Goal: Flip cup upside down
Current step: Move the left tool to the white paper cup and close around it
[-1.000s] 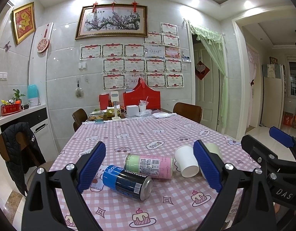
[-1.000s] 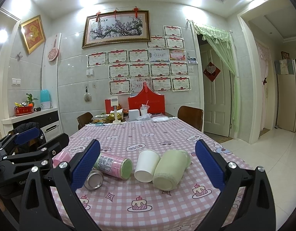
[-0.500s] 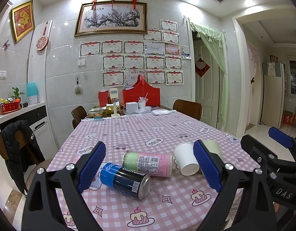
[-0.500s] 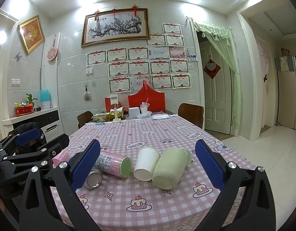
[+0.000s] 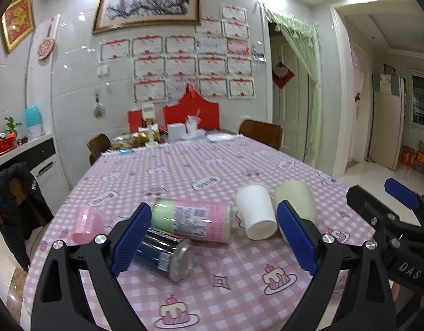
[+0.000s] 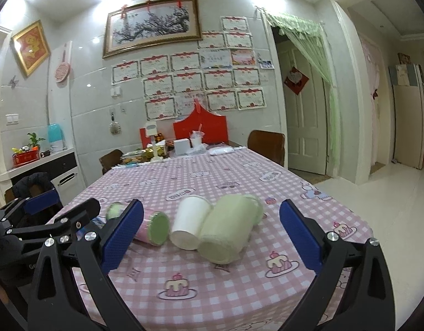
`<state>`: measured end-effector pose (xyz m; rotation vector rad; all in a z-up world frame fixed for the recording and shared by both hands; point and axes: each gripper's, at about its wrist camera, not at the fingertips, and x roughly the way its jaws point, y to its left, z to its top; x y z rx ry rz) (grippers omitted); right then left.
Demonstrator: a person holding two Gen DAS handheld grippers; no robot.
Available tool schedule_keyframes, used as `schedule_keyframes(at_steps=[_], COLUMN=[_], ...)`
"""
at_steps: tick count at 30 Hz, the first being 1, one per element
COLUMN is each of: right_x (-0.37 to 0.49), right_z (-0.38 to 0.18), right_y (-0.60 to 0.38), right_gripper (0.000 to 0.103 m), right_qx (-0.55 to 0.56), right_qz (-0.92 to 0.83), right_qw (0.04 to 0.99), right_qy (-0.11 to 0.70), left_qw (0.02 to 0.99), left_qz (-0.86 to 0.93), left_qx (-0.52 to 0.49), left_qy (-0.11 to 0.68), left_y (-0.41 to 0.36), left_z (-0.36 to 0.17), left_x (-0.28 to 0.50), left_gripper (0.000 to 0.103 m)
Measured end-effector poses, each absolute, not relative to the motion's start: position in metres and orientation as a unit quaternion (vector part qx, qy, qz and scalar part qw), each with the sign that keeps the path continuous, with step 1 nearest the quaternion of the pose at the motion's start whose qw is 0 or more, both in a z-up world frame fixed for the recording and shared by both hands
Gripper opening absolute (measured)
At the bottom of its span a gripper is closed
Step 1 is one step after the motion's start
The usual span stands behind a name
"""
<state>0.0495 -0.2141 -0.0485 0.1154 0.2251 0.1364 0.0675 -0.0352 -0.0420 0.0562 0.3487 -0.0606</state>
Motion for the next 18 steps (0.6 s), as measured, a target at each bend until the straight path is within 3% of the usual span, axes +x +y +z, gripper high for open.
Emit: schedule_keyframes(at_steps=[18], right_x=[0.105], right_z=[-0.091], right_y=[-0.273], right_gripper=[0.095], right_qx=[0.114], right_qz=[0.016], right_qw=[0.977], right_qy=[0.179], left_qw=[0.958], left_qz=[-0.049], left_qx=[0.028], left_qy=[0.282], left_y=[-0.083], left_z=[-0.089], left_x=[0.169], left_gripper=[0.091])
